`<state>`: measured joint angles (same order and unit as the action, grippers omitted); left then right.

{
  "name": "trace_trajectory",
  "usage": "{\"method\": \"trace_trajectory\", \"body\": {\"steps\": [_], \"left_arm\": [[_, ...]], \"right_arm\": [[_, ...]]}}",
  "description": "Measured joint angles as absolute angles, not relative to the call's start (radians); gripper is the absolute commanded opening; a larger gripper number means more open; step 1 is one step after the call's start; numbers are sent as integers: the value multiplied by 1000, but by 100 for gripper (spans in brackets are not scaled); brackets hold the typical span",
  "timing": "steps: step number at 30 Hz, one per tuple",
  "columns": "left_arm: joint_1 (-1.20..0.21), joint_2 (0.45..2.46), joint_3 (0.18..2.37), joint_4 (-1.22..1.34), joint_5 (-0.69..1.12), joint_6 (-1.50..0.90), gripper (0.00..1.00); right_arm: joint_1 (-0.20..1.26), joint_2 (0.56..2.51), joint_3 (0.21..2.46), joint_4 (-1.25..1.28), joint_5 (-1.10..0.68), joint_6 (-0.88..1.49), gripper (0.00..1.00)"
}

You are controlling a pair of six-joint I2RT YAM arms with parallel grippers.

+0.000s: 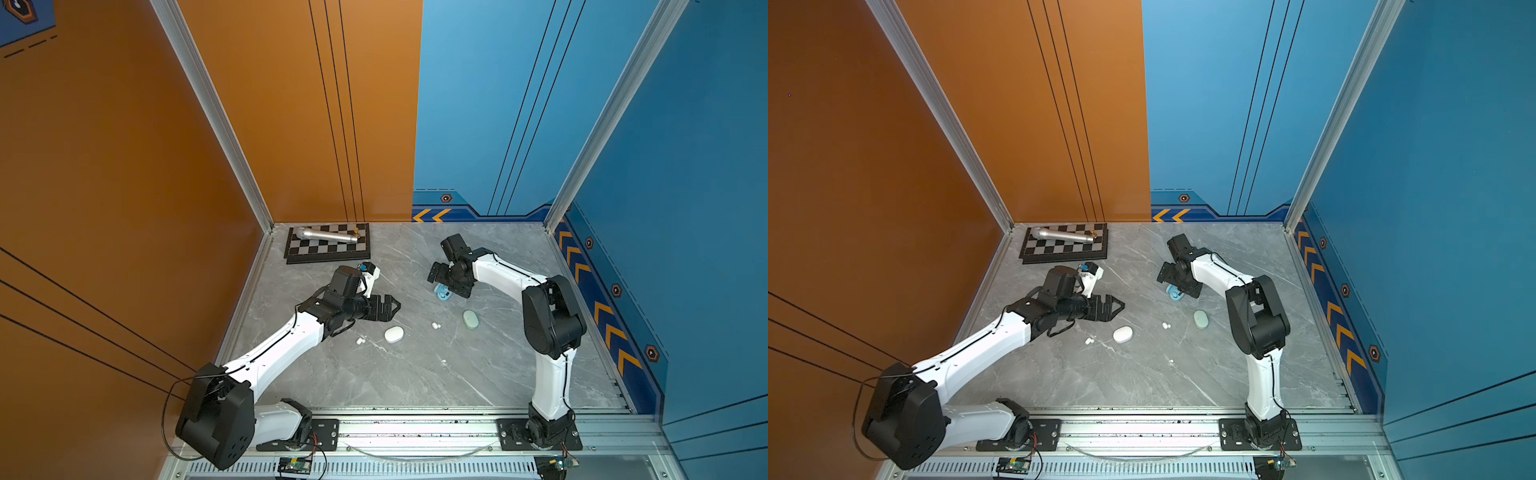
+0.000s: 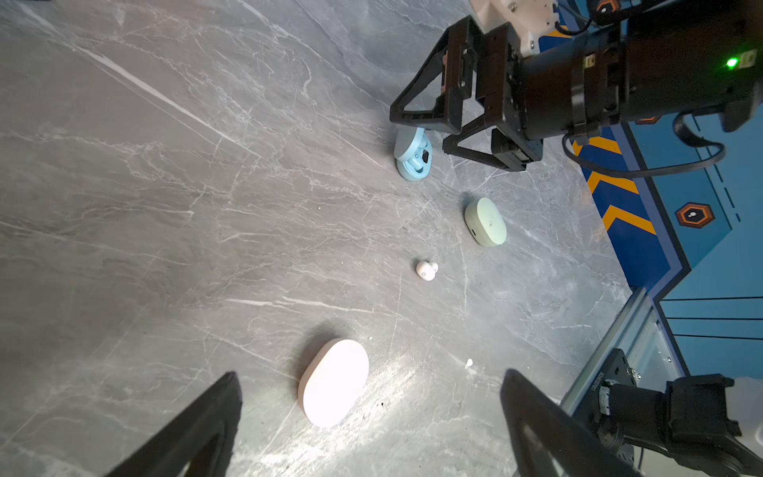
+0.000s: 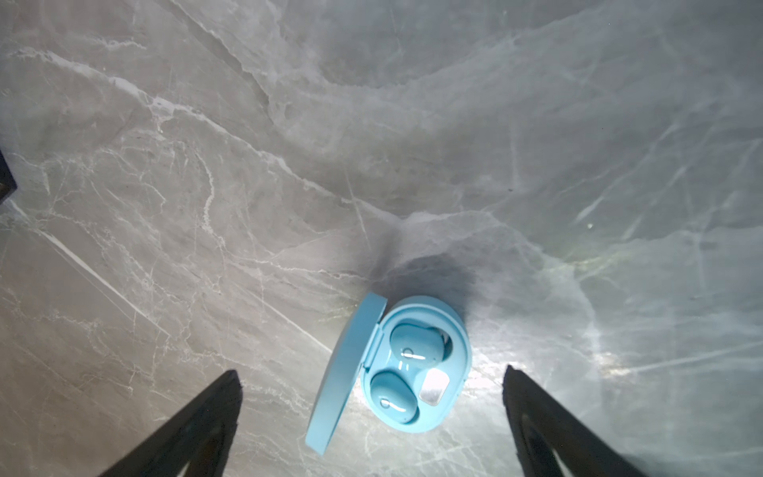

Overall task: Insert wireless bluetooth earbuds into charging case
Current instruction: Close the charging case at the center of the table.

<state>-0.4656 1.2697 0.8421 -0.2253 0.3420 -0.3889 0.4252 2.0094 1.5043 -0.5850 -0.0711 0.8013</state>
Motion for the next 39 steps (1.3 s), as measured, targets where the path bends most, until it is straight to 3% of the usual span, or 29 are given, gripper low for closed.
{"method": "trace_trajectory", "body": {"steps": [13,25,31,34,35,36,39], "left_arm": [[-463,1144,768,-157,343,-378,98],[-451,1124,759,-142,341,-383,98],[-445,1045,728,-145,272,-402,97],[-445,1024,727,-176,230,-415,82],[-444,1018,724,-177,223,-421,84],[-443,1011,718,-177,219,-427,96],[-426,980,693,-177,217,-450,98]], "right_arm": [[400,2000,1409,-583,-47,832,95],[416,1840,1371,-614,-56,729,93],[578,1730,1415,-718,-52,576,92],[673,1687,1415,-760,-66,519,91],[710,1679,1415,-772,-72,491,91],[741,1674,1415,-779,-78,456,91],[831,1671,1414,-794,-105,330,91]]}}
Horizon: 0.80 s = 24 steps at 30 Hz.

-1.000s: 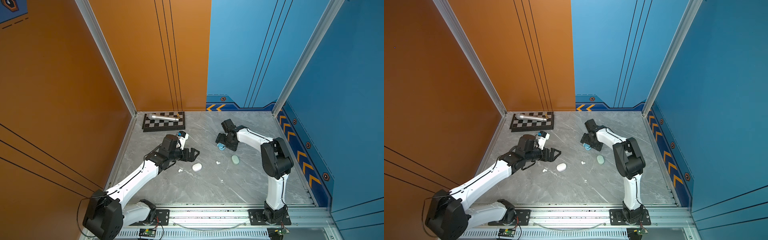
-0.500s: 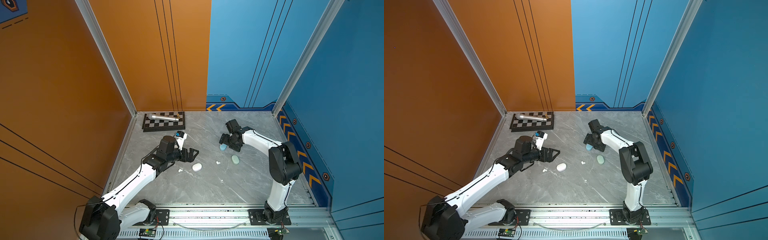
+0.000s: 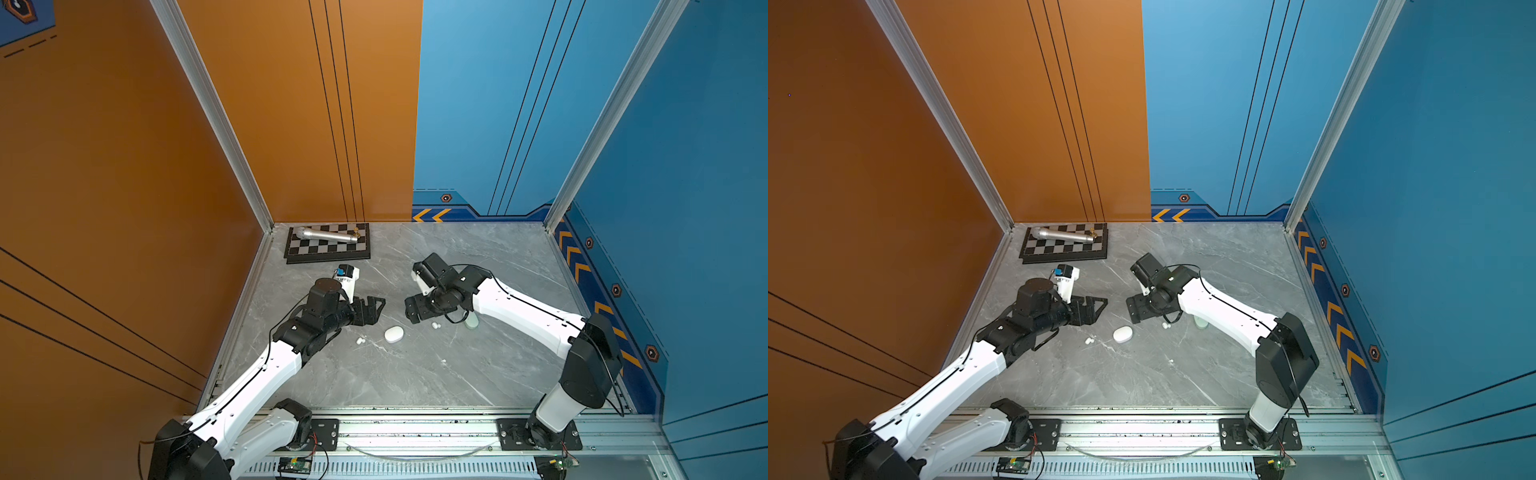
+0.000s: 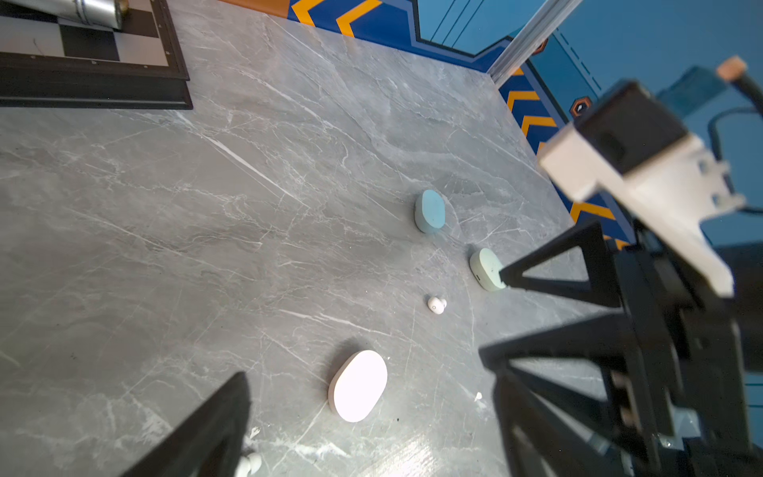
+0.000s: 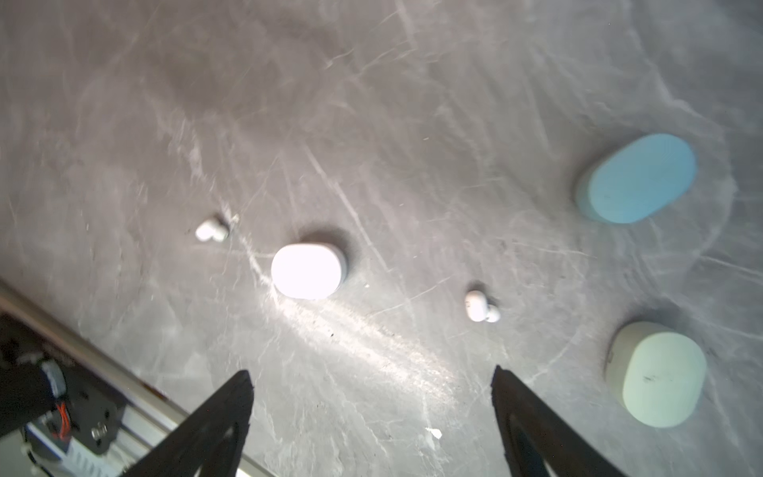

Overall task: Insert wireless bluetooth earbuds into charging case
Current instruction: Close the charging case at the center of the table, then pick up the charging case from the center of the table.

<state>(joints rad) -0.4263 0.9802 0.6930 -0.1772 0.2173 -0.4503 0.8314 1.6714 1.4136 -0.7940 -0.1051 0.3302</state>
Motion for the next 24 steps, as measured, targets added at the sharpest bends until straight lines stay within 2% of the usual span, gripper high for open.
{"method": "trace_trajectory", "body": {"steps": [7,16,20,24], "left_arm": [[-397,824,594,-140,255,-466,98],[-397,499,576,-307,278,-241,98],[-397,354,551,-402,278,-111,98],[-397,297,551,-473,277,24,98]], "right_arm": [[948,1645,1348,-811,-212,-33,89],[942,1655,1308,-825,-295,-452,92],[905,1734,1334,-830,-292,-562,90],[878,1834,1374,-818,-277,-648,90]]}}
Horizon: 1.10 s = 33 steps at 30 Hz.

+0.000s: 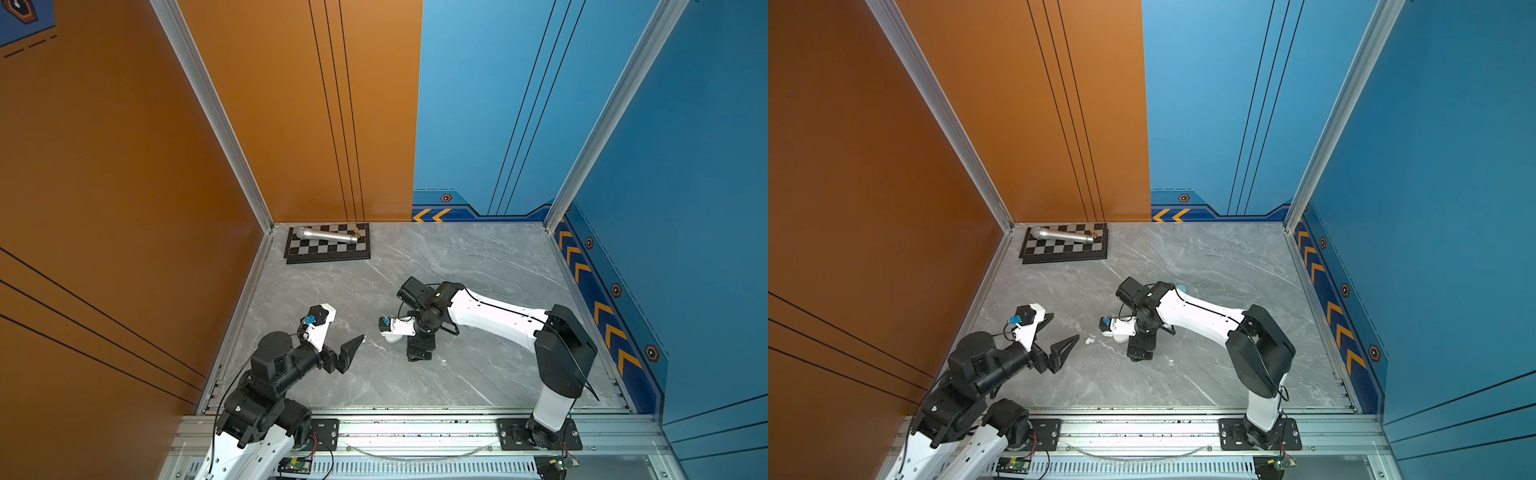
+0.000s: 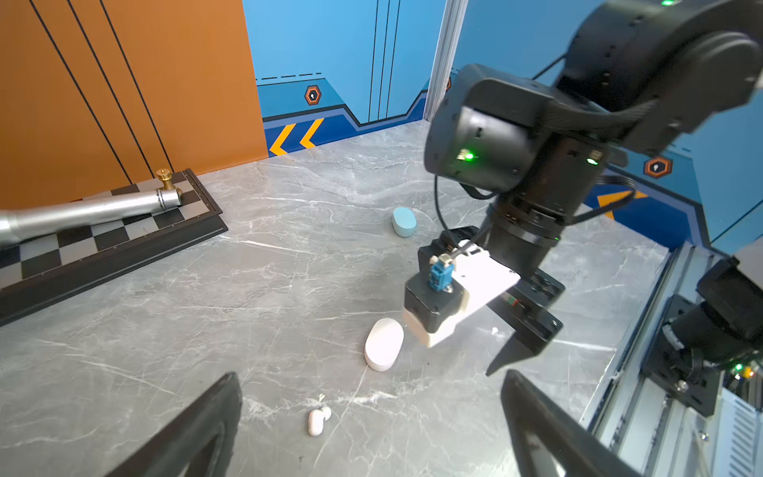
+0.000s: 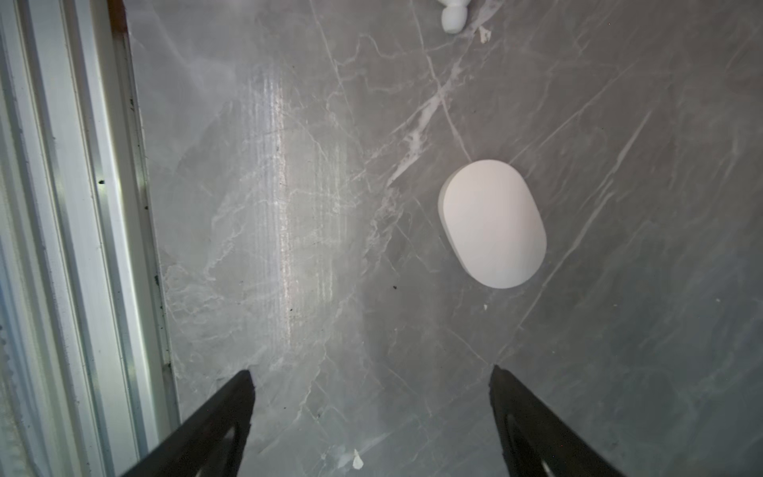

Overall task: Insert wireless bluetooth earbuds into charging case
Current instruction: Pick up the charging case from the center of the table.

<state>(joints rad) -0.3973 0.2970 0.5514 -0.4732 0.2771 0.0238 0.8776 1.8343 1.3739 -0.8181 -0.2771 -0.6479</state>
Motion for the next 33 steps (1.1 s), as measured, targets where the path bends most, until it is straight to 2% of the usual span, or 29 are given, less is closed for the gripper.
{"method": "trace_trajectory", "body": {"steps": [10,19,28,33], "left_arm": [[-398,277,548,-591,262,294,98],[-400,279,536,-607,247,345,98],[-400,300,536,-617,246,345,98],[-401,303,537,-619,243,345,98]], "right_arm": [[859,1988,1509,-713,-265,-736,85],[867,2014,1516,-678,-261,-760,78],[891,2049,1491,-648,-249,-751,62],[893,2053,1491,-635,-239,-739,48]]}}
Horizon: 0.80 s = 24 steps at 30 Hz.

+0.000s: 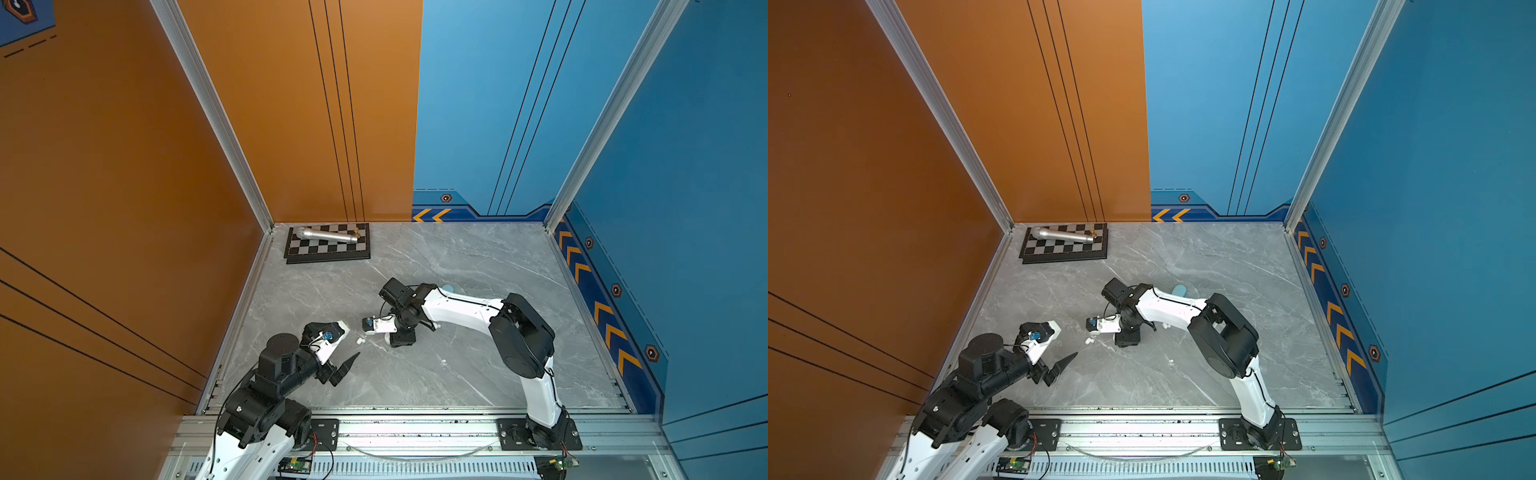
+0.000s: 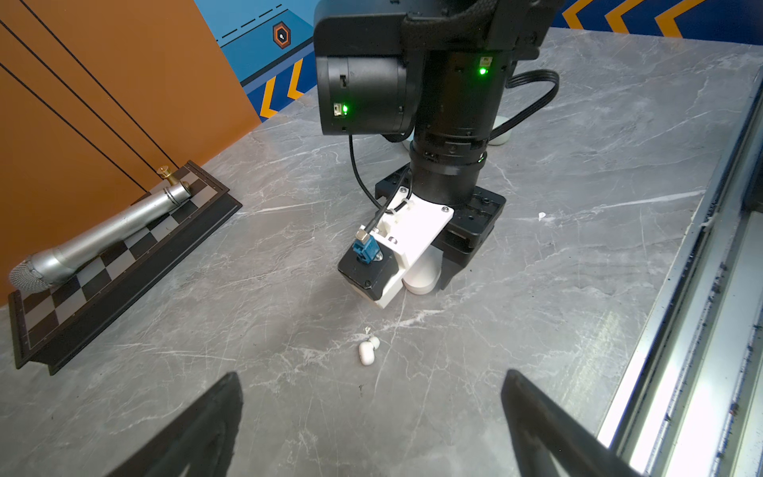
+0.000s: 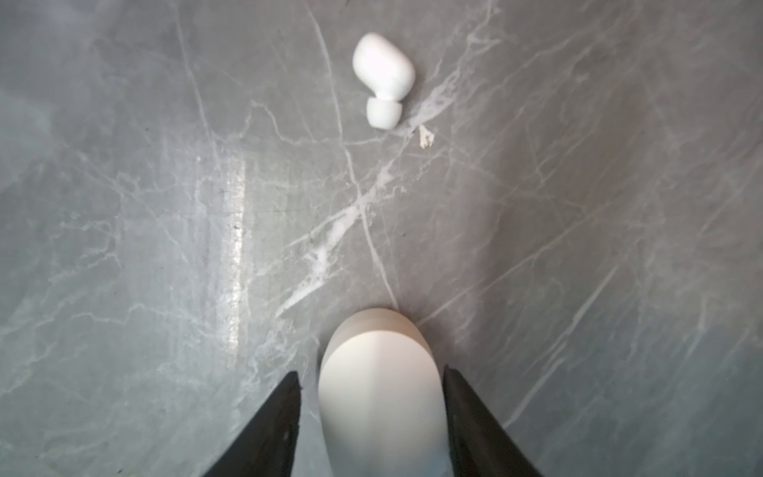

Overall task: Insert wireless bluetooth earbuds into charging case
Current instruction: Pick up the charging case from the center of the table.

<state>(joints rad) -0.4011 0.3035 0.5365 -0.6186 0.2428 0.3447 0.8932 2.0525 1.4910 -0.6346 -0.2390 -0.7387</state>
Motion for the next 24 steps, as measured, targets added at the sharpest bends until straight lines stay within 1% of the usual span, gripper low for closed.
{"method": "trace_trajectory", "body": {"steps": [4,6,8,13,16,20,24], "left_arm": [[-402,311,537,-619,243,345,98],[-403,315,537,-619,243,345,98],[-406,321,537,-619,243,345,98],[-410,361,538,-617,257,344,98],[-417,410,548,-609,295,323,98],[-426,509,598,-564,371,247,98],[-427,630,672,-482,438,92,98]], "right_arm": [[893,2053,1491,-633,-235,-736,41],[893,2053,1491,-630,-235,-734,34],[893,2053,1491,-626,-235,-733,30],[885,2045,1488,-625,-240,-715,28],[863,2002,1474,-627,-270,-682,27],[816,1874,1448,-626,-326,-636,27],[779,1709,1415,-616,-368,-600,27]]}}
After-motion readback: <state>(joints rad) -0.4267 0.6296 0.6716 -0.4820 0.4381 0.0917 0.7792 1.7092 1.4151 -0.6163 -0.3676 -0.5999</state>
